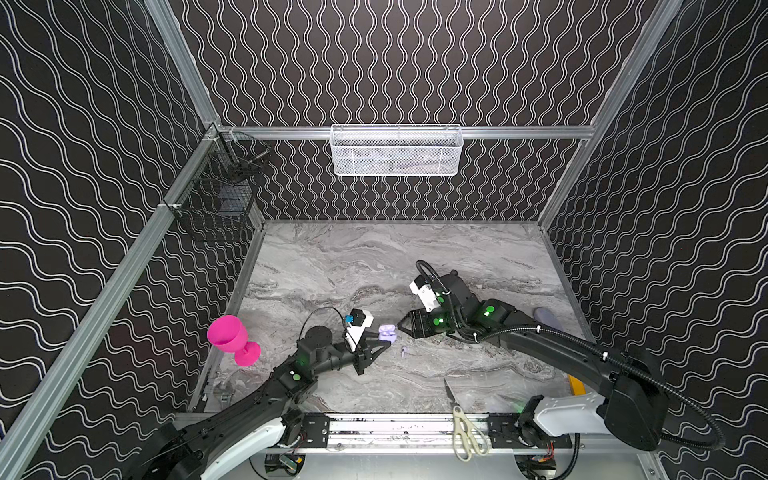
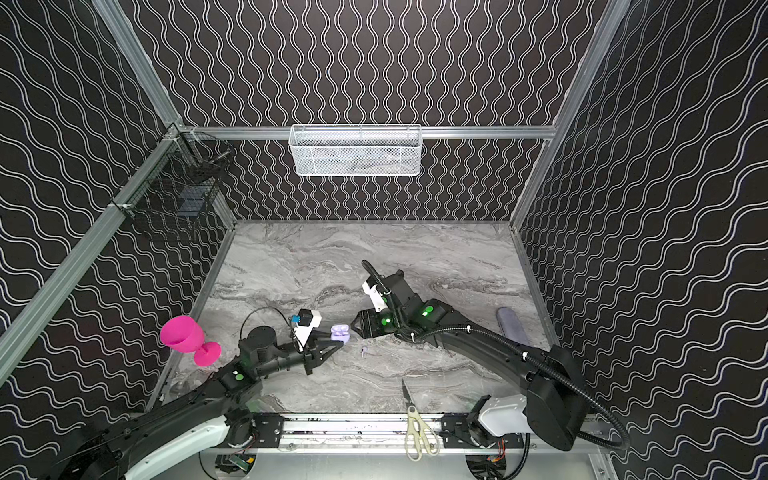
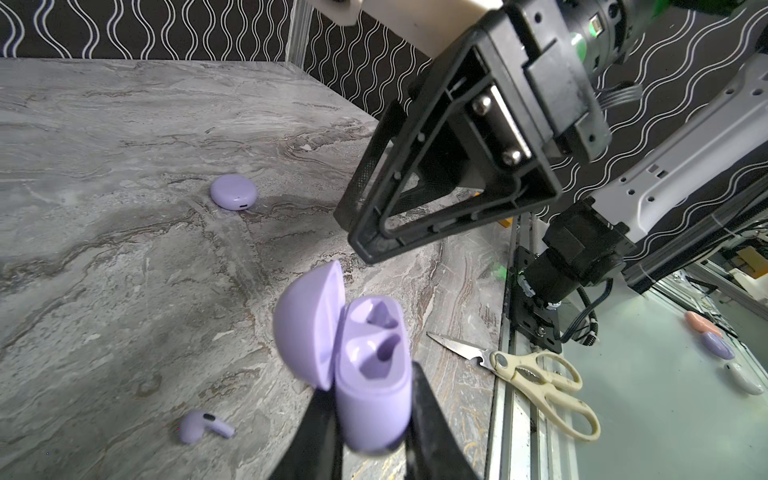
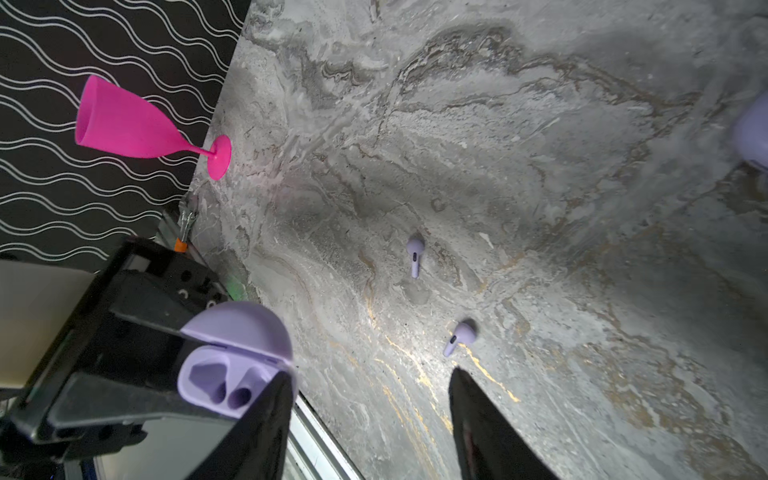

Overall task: Insert the wireless bluetooth earbuds into the charging case
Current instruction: 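Move the right gripper over a lavender earbud on the table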

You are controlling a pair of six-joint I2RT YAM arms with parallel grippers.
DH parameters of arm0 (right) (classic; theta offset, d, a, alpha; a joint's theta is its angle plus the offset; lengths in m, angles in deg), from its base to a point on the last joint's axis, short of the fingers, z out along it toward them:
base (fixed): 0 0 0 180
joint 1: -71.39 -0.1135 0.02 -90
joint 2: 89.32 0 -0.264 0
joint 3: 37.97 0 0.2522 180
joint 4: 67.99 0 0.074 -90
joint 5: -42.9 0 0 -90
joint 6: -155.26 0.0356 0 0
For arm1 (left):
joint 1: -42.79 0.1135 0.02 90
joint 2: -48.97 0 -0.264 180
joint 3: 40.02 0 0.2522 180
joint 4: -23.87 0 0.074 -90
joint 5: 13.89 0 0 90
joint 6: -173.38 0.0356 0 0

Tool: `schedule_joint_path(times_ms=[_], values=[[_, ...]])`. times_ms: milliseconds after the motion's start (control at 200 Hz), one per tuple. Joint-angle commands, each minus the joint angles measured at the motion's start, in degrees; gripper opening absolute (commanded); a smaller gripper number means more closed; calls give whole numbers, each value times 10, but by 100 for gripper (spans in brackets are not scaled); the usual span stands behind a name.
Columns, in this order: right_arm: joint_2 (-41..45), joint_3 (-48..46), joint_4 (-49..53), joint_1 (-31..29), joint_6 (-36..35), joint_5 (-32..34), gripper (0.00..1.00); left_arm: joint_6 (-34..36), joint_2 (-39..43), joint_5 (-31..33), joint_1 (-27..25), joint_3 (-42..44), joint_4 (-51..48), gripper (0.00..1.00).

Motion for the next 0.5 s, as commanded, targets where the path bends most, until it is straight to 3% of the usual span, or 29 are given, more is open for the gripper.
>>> schedule_joint_path(times_ms=[0, 495], values=[[-10, 6, 48, 0, 11, 61, 61, 15, 10, 15, -1, -2, -4, 20], [-100, 6, 77, -36, 52, 93, 51, -16, 128, -3, -2, 26, -59, 21]])
